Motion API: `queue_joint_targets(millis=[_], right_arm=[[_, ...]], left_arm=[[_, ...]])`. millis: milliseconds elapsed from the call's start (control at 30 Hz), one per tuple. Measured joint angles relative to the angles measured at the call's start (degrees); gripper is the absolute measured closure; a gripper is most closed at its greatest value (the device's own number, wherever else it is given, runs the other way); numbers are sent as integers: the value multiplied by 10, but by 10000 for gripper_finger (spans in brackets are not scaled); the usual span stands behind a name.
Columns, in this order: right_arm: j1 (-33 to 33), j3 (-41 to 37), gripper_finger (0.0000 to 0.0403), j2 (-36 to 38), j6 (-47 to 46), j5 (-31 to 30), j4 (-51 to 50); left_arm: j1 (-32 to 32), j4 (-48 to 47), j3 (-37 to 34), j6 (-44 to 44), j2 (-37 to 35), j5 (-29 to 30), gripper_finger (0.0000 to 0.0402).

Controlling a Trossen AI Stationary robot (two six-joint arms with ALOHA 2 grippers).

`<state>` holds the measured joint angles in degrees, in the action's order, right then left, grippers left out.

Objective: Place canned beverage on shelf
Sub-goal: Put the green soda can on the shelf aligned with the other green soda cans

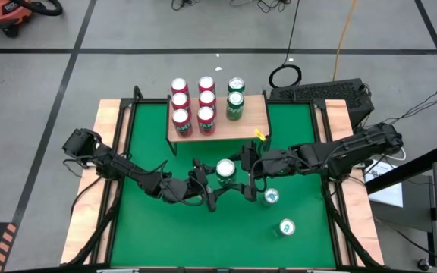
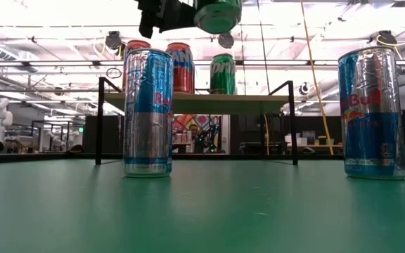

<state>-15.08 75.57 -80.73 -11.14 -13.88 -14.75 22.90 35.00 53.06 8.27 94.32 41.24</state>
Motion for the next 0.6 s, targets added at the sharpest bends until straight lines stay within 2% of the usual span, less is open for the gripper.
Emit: queue_joint_targets(millis=[300, 600], right_arm=[[17, -1, 15, -21, 9, 1, 32], [23, -1, 100, -20, 0, 4, 12]], left_arm=[[0, -19, 0, 3, 0, 12, 109], [0, -19, 0, 0, 0, 13, 109]])
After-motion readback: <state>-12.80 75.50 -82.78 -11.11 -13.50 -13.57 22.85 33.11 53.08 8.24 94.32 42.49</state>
